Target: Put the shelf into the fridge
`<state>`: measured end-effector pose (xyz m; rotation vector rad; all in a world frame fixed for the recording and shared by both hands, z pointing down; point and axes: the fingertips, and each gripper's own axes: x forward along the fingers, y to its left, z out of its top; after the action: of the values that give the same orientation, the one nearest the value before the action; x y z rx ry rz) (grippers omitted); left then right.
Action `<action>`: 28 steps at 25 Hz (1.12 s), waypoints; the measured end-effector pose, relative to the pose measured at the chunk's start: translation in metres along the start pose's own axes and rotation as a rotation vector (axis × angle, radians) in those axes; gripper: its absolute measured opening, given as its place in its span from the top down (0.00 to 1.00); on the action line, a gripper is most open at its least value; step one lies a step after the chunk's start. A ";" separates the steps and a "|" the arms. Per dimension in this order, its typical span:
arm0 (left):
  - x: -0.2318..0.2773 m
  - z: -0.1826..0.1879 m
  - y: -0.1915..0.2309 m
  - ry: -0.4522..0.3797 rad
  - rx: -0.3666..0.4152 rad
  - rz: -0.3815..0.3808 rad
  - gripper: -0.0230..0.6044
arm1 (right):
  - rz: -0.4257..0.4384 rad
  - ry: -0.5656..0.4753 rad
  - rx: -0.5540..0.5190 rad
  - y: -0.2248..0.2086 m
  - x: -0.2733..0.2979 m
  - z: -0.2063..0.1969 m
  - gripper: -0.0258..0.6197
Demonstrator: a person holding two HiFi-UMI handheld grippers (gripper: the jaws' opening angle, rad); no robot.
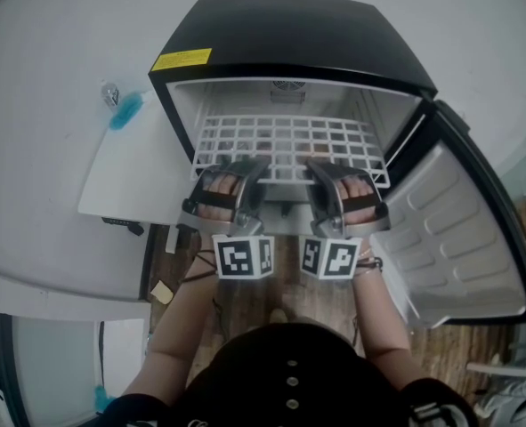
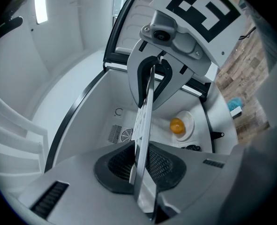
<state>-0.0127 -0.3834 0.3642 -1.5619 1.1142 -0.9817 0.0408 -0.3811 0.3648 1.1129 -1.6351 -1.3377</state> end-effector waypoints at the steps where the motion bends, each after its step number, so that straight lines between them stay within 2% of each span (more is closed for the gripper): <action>1: 0.001 0.000 0.000 0.002 0.001 0.001 0.89 | 0.001 0.000 0.000 0.000 0.001 -0.001 0.89; 28: 0.043 -0.014 0.004 0.062 -0.029 0.005 0.89 | 0.024 -0.001 0.017 0.000 0.041 -0.014 0.89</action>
<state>-0.0149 -0.4282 0.3674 -1.5605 1.1793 -1.0213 0.0395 -0.4241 0.3682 1.0990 -1.6584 -1.3112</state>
